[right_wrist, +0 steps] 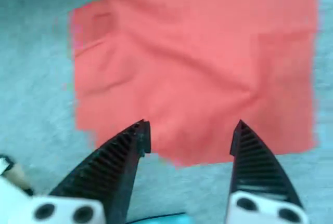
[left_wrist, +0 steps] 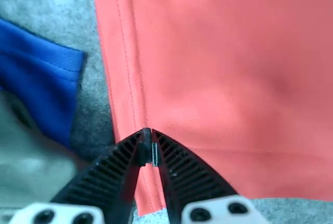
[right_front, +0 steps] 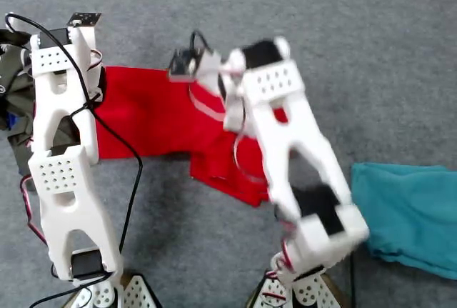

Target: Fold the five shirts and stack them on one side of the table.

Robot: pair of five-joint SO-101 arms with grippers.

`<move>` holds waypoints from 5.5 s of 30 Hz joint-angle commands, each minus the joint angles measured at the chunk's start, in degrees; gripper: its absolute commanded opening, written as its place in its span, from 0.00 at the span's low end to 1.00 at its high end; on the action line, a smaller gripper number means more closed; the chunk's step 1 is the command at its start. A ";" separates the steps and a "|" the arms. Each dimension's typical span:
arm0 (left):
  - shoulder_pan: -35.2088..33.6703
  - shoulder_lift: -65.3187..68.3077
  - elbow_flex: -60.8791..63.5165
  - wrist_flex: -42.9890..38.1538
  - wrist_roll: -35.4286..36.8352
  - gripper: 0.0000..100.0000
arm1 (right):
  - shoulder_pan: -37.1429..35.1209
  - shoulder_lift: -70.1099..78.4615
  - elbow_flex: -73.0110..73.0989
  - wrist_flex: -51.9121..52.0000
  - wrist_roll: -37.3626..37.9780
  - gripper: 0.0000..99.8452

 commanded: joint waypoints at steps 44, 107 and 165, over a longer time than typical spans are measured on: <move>-4.40 -1.80 -0.70 2.81 -0.18 0.02 | -11.38 -3.03 45.23 -32.44 -13.98 0.22; -5.19 -4.62 -0.09 2.81 -0.26 0.02 | 2.51 13.76 -23.87 9.05 -1.05 0.27; -6.24 -4.97 -0.18 2.81 -0.18 0.02 | -2.24 1.27 19.82 -13.54 -25.93 0.01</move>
